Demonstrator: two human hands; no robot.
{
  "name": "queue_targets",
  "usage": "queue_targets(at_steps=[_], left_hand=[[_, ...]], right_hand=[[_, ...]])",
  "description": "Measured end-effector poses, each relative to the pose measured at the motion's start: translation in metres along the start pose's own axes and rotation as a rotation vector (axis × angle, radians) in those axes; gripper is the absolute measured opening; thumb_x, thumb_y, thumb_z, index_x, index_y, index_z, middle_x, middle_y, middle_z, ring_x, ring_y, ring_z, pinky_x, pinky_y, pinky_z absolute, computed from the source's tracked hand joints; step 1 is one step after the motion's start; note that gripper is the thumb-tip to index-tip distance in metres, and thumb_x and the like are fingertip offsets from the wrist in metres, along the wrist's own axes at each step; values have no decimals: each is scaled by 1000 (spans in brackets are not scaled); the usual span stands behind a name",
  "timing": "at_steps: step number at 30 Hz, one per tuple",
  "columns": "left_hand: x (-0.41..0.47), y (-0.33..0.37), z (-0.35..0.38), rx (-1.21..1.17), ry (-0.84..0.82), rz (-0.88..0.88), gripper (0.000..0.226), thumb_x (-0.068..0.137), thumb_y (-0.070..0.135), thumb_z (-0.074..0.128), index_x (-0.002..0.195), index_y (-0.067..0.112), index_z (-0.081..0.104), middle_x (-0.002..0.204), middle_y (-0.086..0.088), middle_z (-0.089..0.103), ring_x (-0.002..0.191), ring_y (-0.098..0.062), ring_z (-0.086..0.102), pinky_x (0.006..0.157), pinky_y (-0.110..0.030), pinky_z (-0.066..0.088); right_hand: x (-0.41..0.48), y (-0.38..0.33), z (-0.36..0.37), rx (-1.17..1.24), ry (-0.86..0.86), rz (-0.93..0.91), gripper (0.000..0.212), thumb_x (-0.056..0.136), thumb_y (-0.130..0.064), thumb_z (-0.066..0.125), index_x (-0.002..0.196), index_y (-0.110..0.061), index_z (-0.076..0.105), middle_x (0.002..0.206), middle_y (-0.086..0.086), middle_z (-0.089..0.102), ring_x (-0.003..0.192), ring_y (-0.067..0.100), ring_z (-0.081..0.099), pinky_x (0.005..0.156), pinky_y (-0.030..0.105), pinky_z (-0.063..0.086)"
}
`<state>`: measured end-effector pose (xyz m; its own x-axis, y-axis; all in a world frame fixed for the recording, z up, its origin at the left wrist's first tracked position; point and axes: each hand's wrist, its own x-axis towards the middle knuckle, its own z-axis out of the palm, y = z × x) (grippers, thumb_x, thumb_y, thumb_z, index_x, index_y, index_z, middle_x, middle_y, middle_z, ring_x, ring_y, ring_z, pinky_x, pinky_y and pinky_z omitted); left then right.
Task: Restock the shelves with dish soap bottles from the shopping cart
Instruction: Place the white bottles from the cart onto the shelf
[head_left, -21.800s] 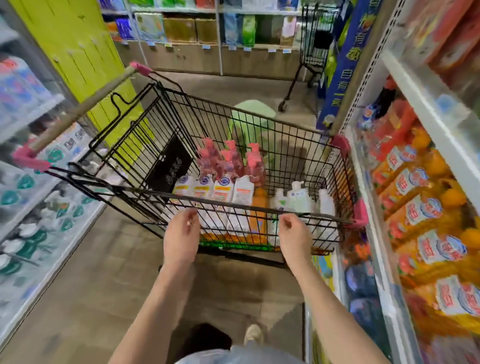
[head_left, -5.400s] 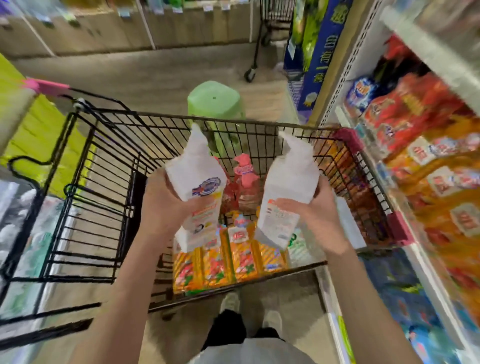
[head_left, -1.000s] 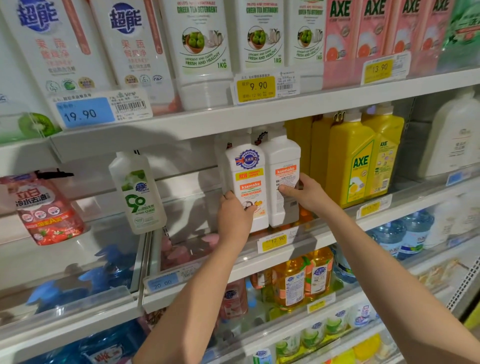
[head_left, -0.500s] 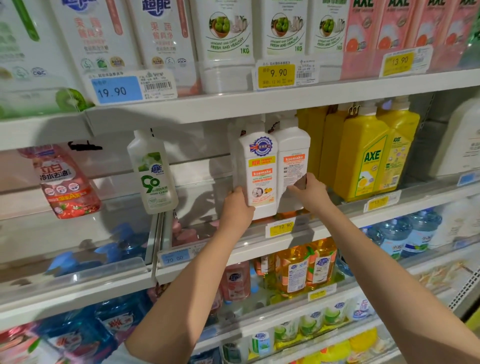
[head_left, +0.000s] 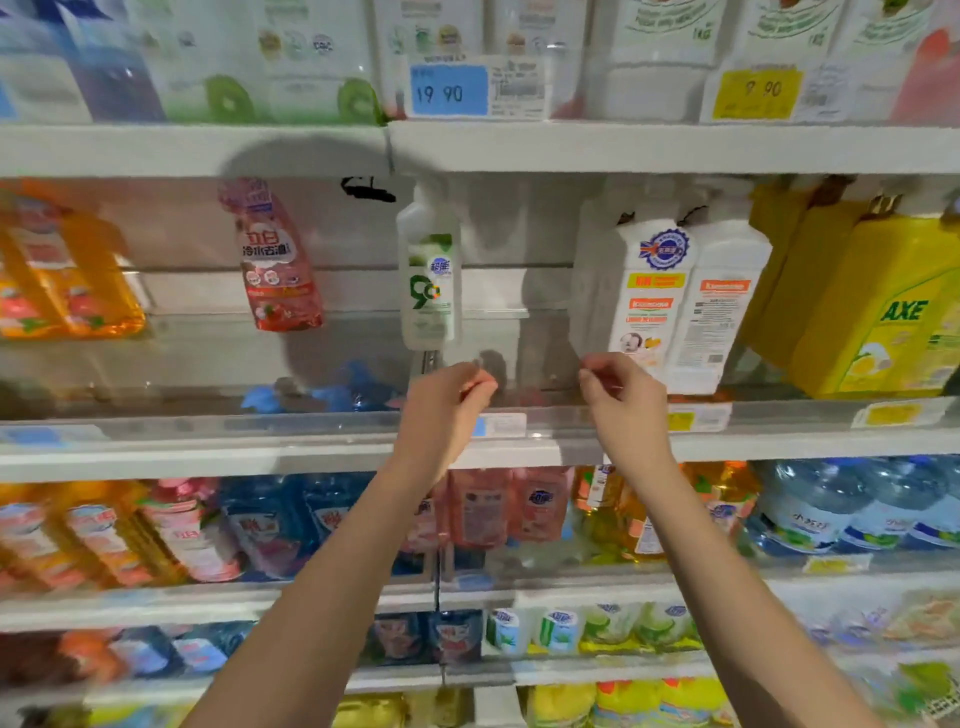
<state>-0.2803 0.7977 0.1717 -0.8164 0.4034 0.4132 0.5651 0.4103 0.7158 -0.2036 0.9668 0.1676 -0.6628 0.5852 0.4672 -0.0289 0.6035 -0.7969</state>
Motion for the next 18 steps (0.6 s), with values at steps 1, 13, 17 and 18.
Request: queue_targets(at_steps=[1, 13, 17, 18], left_hand=[[-14, -11, -18, -17, 42, -36, 12, 92, 15, 59, 91, 10, 69, 78, 7, 66, 78, -11, 62, 73, -22, 47], [-289, -223, -241, 532, 470, -717, 29, 88, 13, 59, 115, 5, 64, 110, -19, 61, 101, -39, 59, 83, -45, 50], [-379, -257, -305, 745, 504, -1015, 41, 82, 15, 68, 121, 3, 60, 111, -22, 60, 99, -43, 58, 81, -50, 49], [-398, -266, -320, 785, 490, -1066, 43, 82, 18, 67, 121, 3, 60, 111, -22, 61, 99, -42, 59, 81, -50, 49]], right_hand=[[-15, -12, 16, 31, -33, -29, 11, 89, -11, 60, 96, -11, 68, 83, -1, 66, 80, 15, 61, 74, 18, 46], [-250, -134, 266, 122, -1017, -258, 14, 92, -16, 58, 96, -7, 68, 86, 6, 65, 80, 19, 58, 72, 29, 43], [-326, -179, 335, 107, -1285, -355, 25, 87, -22, 57, 102, -5, 69, 89, 6, 62, 81, 16, 53, 73, 30, 39], [-344, -190, 352, 116, -1338, -371, 33, 85, -26, 53, 105, -5, 68, 97, 10, 65, 87, 18, 55, 78, 29, 40]])
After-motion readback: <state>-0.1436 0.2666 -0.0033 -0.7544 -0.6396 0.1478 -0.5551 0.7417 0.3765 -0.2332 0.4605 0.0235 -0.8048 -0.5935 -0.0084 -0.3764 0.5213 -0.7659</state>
